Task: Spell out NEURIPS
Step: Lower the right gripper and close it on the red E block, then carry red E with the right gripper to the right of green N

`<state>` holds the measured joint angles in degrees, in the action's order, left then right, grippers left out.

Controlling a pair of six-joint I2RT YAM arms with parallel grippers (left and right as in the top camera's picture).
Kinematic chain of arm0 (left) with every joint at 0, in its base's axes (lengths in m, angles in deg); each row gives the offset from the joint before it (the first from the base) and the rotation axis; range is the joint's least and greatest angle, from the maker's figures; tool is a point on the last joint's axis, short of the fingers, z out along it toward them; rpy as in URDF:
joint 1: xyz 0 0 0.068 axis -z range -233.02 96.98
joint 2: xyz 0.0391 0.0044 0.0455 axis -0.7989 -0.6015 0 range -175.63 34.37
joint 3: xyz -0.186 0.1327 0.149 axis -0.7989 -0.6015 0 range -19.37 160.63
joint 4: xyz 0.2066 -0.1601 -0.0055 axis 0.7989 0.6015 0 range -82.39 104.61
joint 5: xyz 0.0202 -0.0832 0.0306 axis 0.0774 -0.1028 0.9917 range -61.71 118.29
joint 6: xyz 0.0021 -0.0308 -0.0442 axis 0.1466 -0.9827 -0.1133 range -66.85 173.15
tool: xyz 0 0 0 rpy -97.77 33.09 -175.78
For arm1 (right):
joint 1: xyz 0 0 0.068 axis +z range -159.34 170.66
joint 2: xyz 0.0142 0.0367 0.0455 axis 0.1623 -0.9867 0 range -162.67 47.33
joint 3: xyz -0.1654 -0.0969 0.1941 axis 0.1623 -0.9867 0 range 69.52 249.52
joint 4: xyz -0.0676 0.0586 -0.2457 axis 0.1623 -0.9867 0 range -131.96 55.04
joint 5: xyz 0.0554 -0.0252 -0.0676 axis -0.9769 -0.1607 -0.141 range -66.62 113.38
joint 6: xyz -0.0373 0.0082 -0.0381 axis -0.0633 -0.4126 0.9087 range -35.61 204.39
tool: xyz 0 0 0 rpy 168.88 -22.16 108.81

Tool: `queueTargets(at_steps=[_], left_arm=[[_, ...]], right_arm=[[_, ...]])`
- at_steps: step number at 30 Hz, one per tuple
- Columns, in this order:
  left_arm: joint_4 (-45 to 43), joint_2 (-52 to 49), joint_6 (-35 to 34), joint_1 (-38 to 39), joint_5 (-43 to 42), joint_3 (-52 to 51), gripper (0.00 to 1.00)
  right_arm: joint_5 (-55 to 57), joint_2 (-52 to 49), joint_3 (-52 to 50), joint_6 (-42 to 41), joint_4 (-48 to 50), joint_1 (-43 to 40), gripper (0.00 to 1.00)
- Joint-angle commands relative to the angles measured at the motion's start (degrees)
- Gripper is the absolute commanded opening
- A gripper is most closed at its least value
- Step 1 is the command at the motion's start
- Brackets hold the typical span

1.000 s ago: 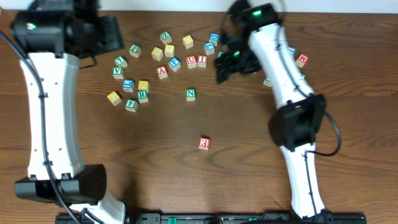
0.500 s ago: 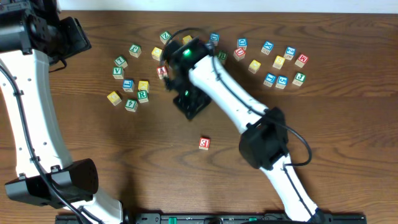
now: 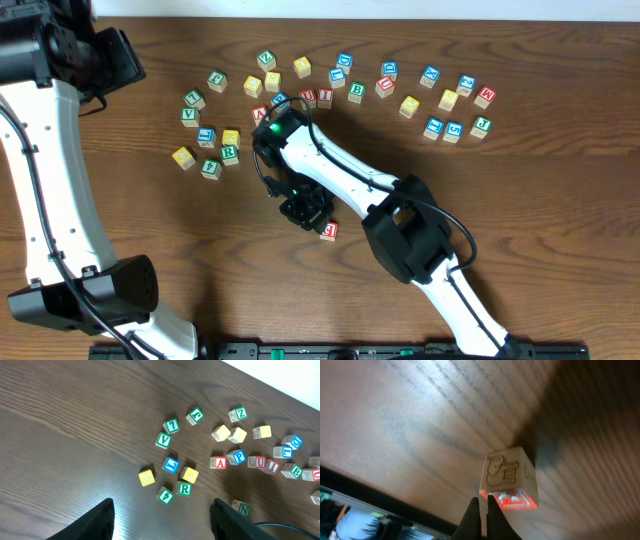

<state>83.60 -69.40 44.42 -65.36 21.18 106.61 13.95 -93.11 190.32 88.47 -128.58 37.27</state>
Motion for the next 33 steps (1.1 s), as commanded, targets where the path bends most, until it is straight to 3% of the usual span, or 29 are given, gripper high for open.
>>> queueTargets(at_steps=[1, 11, 18, 33], left_arm=[[0.02, -0.09, 0.81, -0.24, 0.85, -0.13, 0.61], [0.2, -0.09, 0.76, -0.24, 2.25, -0.28, 0.61], [0.13, -0.09, 0.76, -0.24, 2.25, -1.81, 0.61], [0.2, -0.72, 0.76, -0.24, 2.25, -2.16, 0.61]], right_arm=[[0.22, 4.72, -2.95, -1.25, 3.43, 1.11, 0.01], [0.02, 25.57, -27.28, -0.11, 22.12, 1.7, 0.01], [-1.6, 26.86, -37.22, 0.26, 24.13, 1.75, 0.01], [-0.04, 26.53, -39.71, -0.2, 30.69, -0.09, 0.01]])
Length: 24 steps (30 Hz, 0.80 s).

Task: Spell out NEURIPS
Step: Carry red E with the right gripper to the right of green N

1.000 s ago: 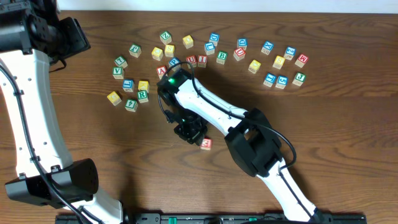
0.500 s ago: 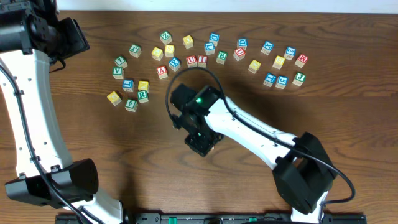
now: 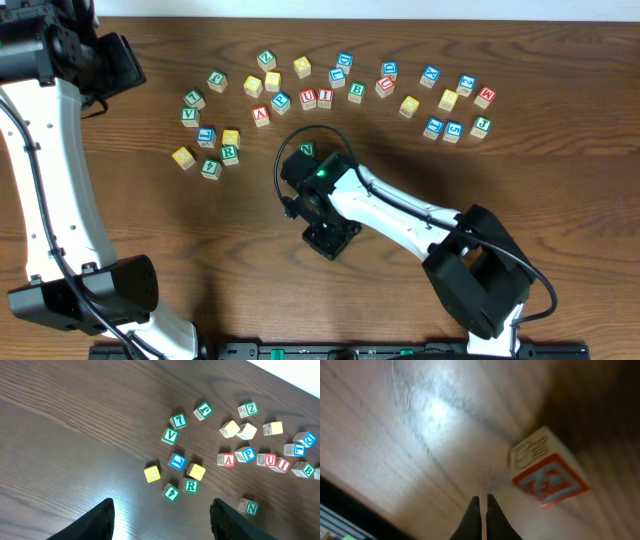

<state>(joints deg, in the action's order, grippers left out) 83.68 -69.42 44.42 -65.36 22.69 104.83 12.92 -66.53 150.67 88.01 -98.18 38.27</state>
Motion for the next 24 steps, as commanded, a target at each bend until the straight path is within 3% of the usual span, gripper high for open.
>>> queueTargets(at_steps=[1, 12, 24], left_arm=[[0.11, -0.7, 0.76, -0.24, 0.72, -0.39, 0.61], [0.11, -0.7, 0.76, -0.24, 0.72, -0.39, 0.61], [0.15, -0.7, 0.72, -0.17, 0.7, -0.39, 0.61]], right_arm=[[1.07, -0.39, -0.07, 0.26, 0.39, -1.16, 0.01], [2.54, -4.55, 0.55, 0.26, 0.83, -2.4, 0.01], [4.13, -4.55, 2.21, -0.83, 6.51, -9.11, 0.01]])
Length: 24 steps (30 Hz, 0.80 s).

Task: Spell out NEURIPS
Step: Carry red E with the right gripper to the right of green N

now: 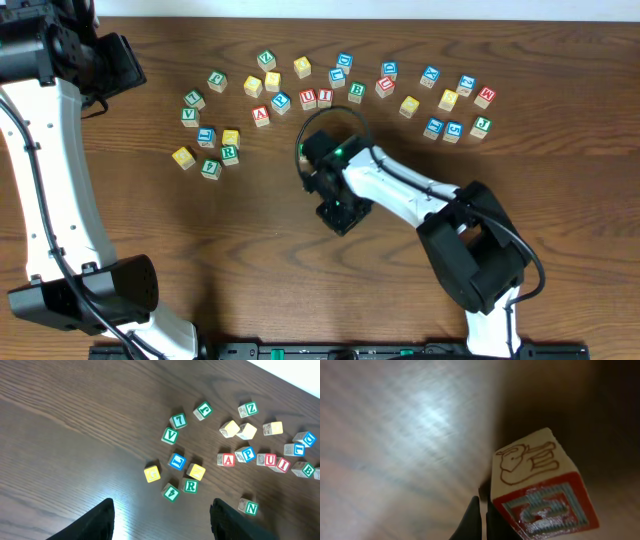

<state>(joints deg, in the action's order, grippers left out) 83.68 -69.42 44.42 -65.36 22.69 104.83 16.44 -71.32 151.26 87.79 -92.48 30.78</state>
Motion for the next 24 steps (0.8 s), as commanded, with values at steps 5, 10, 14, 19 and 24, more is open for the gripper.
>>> queueTargets(at_steps=[5, 10, 14, 19, 24], left_arm=[[0.17, -0.7, 0.72, -0.17, 0.68, -0.39, 0.61], [0.57, -0.7, 0.72, -0.17, 0.7, -0.39, 0.61], [1.05, -0.7, 0.74, -0.17, 0.7, -0.39, 0.61], [0.98, -0.7, 0.74, -0.17, 0.72, -0.39, 0.61], [0.98, -0.7, 0.74, -0.17, 0.72, -0.39, 0.61]], right_arm=[[0.63, 0.24, 2.62, -0.79, 4.2, -4.28, 0.01], [1.07, 0.24, 2.64, -1.07, 9.4, -6.43, 0.01], [1.05, 0.24, 2.64, -2.23, 13.44, -8.28, 0.01], [1.01, 0.24, 2.64, -3.15, 19.39, -10.16, 0.01], [-1.07, 0.24, 3.34, -3.85, 22.58, -10.56, 0.01]])
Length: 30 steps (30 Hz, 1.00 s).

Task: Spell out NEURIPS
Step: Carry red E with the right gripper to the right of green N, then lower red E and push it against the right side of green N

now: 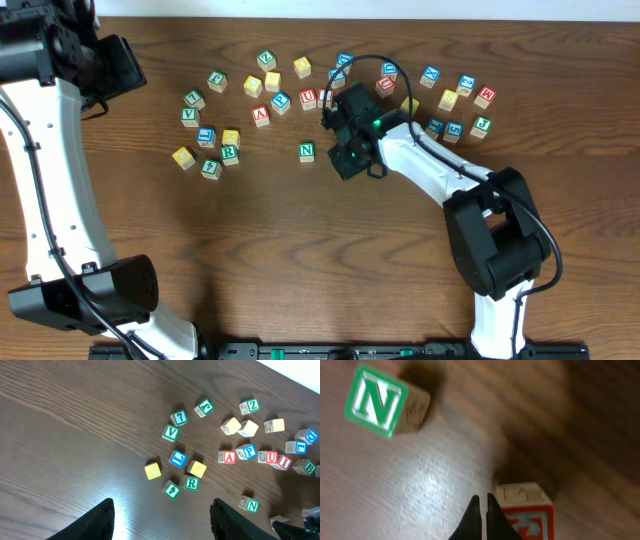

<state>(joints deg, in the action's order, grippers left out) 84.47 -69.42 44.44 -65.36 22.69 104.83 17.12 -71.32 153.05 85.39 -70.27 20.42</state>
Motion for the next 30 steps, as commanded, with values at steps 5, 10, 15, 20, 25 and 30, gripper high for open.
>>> queueTargets(at_steps=[5, 10, 15, 20, 25, 30], left_arm=[[0.2, -0.7, 0.72, -0.17, 0.72, -0.39, 0.61], [0.24, -0.79, 0.72, -0.17, 0.72, -0.39, 0.61], [0.22, -0.81, 0.72, -0.17, 0.7, -0.39, 0.61], [0.2, -0.81, 0.72, -0.17, 0.72, -0.39, 0.61], [0.2, -0.81, 0.72, -0.17, 0.72, -0.39, 0.61], [0.2, -0.81, 0.72, -0.17, 0.72, -0.39, 0.61]], right_arm=[[-2.82, 0.26, 7.72, -5.77, -3.63, -0.92, 0.01], [2.19, 0.24, 14.36, -14.51, -10.25, -4.04, 0.01], [7.04, 0.09, 13.97, -22.45, -13.75, -7.06, 0.01], [8.22, -0.94, 12.83, -23.74, -16.7, -7.67, 0.01], [7.8, -3.61, 12.57, -23.71, -17.75, -6.64, 0.01], [7.63, -5.25, 12.5, -23.67, -17.88, -5.33, 0.01]])
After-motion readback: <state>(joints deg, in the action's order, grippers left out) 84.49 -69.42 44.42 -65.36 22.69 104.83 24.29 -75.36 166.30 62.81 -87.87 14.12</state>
